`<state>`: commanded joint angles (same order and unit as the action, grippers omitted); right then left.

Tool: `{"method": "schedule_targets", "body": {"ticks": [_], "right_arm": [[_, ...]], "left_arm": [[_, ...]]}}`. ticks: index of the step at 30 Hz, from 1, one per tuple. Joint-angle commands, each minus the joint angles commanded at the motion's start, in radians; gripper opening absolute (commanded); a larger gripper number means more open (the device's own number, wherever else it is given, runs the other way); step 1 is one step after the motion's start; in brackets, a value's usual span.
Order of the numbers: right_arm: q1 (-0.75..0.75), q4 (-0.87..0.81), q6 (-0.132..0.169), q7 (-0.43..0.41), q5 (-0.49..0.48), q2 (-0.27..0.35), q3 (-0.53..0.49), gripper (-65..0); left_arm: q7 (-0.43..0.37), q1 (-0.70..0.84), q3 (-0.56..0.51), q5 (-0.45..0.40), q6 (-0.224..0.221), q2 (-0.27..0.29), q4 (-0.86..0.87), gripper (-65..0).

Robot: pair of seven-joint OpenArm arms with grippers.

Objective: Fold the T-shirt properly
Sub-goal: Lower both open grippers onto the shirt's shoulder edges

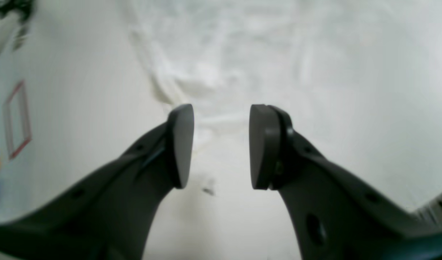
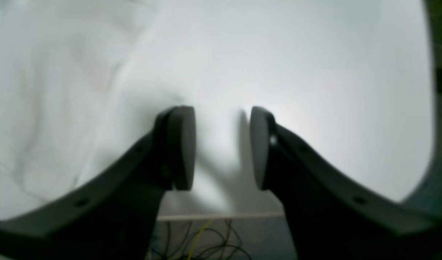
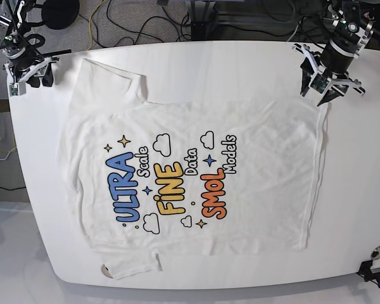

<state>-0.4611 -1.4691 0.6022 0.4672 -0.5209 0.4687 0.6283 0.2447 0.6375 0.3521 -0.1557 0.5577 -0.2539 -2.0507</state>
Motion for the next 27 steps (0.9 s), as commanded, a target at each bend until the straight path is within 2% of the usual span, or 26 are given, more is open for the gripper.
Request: {"method": "schedule_targets", "body": {"ticks": [7,12,14,18,20,25,27], "right_arm": [[-0.031,-0.040,0.002,0.000,0.000,-0.014,0.011,-41.1],[-0.046,-0.087,0.002,-0.003,0.008,-0.043,0.037,-41.1],[-0.054,-0.130,0.002,-0.020,0.078,-0.055,0.037,-41.1],[-0.057,-0.160,0.006,-0.115,0.239,-0.124,0.037,-40.9],[-0.054,-0.163,0.038,-0.126,0.273,-0.149,0.038,-40.9],[-0.044,-0.164,0.094,-0.117,0.270,-0.186,0.110,-40.6],[-0.017,-0.163,0.096,-0.068,0.270,-0.192,0.140,-40.6]], "left_arm": [[-0.002,0.000,0.002,0.002,0.005,0.008,0.000,-41.3],[-0.110,0.006,0.000,0.002,0.003,0.008,0.000,-41.5],[-0.114,0.006,0.002,0.002,0.002,0.008,0.002,-41.5],[-0.114,0.006,0.002,0.002,0.000,0.008,0.002,-41.5],[-0.115,0.006,0.002,0.002,0.000,0.008,0.003,-41.5],[-0.115,0.006,0.002,0.002,0.000,0.008,0.003,-41.5],[-0.115,0.006,0.002,0.002,0.000,0.008,0.005,-41.5]]}}
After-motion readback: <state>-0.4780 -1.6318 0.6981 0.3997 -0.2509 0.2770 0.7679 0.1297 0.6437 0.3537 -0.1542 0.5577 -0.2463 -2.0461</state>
